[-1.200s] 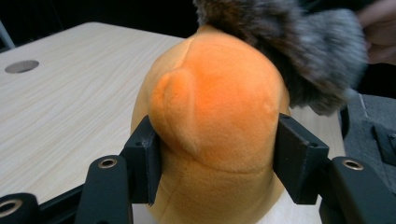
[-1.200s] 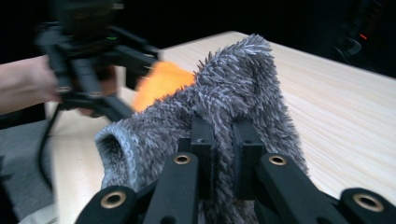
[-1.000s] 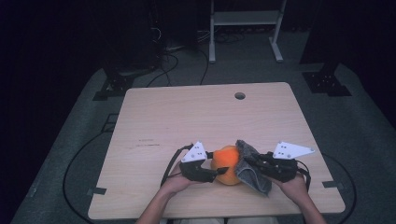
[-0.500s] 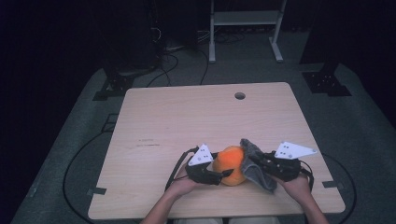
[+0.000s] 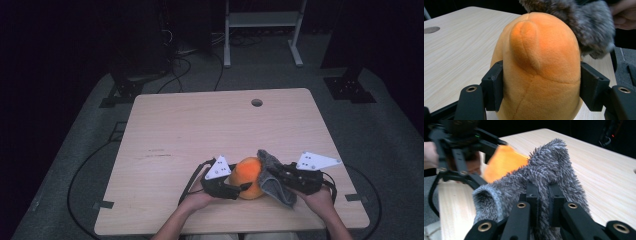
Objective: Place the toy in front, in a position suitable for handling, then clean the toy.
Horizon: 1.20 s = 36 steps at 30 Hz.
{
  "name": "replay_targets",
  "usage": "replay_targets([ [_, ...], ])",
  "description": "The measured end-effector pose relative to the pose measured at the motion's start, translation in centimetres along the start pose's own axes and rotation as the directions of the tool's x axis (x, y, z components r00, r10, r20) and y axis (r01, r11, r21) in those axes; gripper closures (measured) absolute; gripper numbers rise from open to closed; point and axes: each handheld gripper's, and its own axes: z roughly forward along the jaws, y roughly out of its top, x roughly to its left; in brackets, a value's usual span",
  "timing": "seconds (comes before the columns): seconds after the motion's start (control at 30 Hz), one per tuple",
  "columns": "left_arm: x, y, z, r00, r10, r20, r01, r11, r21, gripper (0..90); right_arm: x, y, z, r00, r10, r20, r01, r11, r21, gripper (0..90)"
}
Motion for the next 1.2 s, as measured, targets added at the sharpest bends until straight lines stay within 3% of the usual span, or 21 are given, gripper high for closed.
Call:
replay_targets([
  [0.43,0.0,0.0,0.0,1.0,0.006,0.006,-0.006,1.0,0.005,30.0,0.2,0.0,0.0,1.0,-0.001,0.001,0.001,1.0,0.009,81.2],
  [0.5,0.1,0.0,0.0,1.0,0.001,0.009,-0.001,1.0,0.005,29.9,0.7,0.6,-0.1,0.9998,-0.021,-0.004,0.021,1.0,0.007,81.2],
  [0.6,0.0,0.1,0.2,1.0,0.007,0.005,-0.007,0.9999,0.008,30.0,2.0,1.5,0.2,0.9966,-0.059,-0.058,0.058,0.998,-0.017,81.1],
  [0.67,-0.1,0.1,0.2,0.9999,0.01,0.003,-0.01,0.9999,0.012,30.6,2.6,1.8,0.5,0.9936,-0.106,-0.039,0.106,0.994,0.004,81.1],
  [0.9,-0.3,0.2,0.3,0.9999,0.01,-0.008,-0.01,0.9999,0.005,31.0,0.2,0.0,-0.2,0.9996,-0.011,0.027,0.011,1.0,0.015,81.2],
  [1.0,-0.2,0.6,0.1,0.9998,-0.015,-0.01,0.015,0.9995,-0.028,34.6,0.6,0.4,-0.3,0.9994,-0.02,0.027,0.02,1.0,0.007,81.2],
  [1.07,-0.2,1.2,-0.5,0.9996,-0.026,-0.007,0.026,0.9984,-0.051,36.4,1.0,1.1,-0.6,0.9996,-0.027,0.001,0.027,0.999,-0.038,81.2],
  [1.13,-0.4,1.8,-1.0,0.9997,0.004,-0.026,-0.006,0.9983,-0.058,36.3,1.6,1.8,-0.9,0.999,-0.043,-0.011,0.042,0.997,-0.066,81.2],
  [1.2,-0.6,1.9,-1.0,0.9972,0.046,-0.06,-0.047,0.9985,-0.026,36.3,1.8,1.9,-0.8,0.9985,-0.053,-0.01,0.052,0.996,-0.073,81.2],
])
